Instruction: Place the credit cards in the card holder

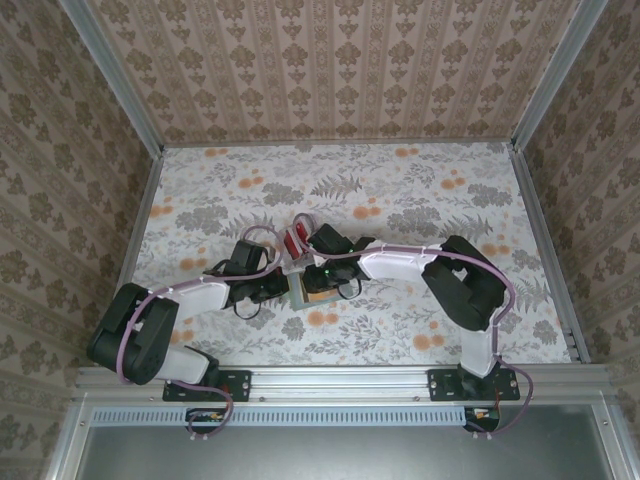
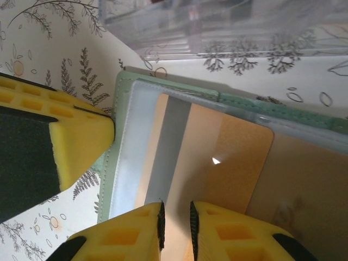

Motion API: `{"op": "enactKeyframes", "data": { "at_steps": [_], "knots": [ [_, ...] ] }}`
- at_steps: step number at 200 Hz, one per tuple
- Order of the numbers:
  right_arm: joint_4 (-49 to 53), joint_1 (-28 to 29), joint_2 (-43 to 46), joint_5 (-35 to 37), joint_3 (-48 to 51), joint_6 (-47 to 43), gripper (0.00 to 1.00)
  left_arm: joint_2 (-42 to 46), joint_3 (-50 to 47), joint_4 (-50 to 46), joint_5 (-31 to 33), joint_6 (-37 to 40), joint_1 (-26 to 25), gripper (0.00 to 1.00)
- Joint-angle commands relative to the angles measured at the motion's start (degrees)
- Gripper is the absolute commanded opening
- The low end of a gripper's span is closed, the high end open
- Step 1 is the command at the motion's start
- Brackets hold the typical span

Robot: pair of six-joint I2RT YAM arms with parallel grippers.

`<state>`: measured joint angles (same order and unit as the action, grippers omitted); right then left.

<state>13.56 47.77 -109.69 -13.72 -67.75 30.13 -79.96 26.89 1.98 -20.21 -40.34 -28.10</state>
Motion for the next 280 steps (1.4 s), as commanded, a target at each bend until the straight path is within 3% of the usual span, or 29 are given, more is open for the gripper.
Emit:
{"op": "enactKeyframes", "data": {
  "at_steps": [1, 41, 95, 172, 219, 280],
  "knots": [
    [1.3, 1.1, -2.5, -0.1, -2.5, -0.4, 0.22, 0.0, -1.4, -2.0, -0.3, -0.6, -0.5, 0.0],
    [-0.8, 1.4, -1.2, -1.8, -2.3, 0.4, 0.22, 0.1, -1.2, -2.2, -0.4, -0.7, -0.5, 0.0],
    [2.5, 0.9, 4.1, 2.0, -0.9, -1.4, 0.22, 0.4, -1.1, -2.4, -0.3, -0.4, -0.5, 0.0],
    [7.2, 1.4, -2.4, 7.3, -4.8, -4.0, 0.22, 0.8, -1.5, -2.3, -0.3, -0.6, -0.5, 0.0],
    [7.1, 3.2, -5.8, 5.8, -8.4, -4.4, 0.22, 0.9, -2.1, -1.7, -0.3, -1.2, -0.6, 0.0],
    [6.0, 3.0, -1.5, 5.1, -6.4, -3.9, 0.22, 3.8, -2.5, -3.8, 0.0, -1.7, -1.1, 0.0]
  ]
}}
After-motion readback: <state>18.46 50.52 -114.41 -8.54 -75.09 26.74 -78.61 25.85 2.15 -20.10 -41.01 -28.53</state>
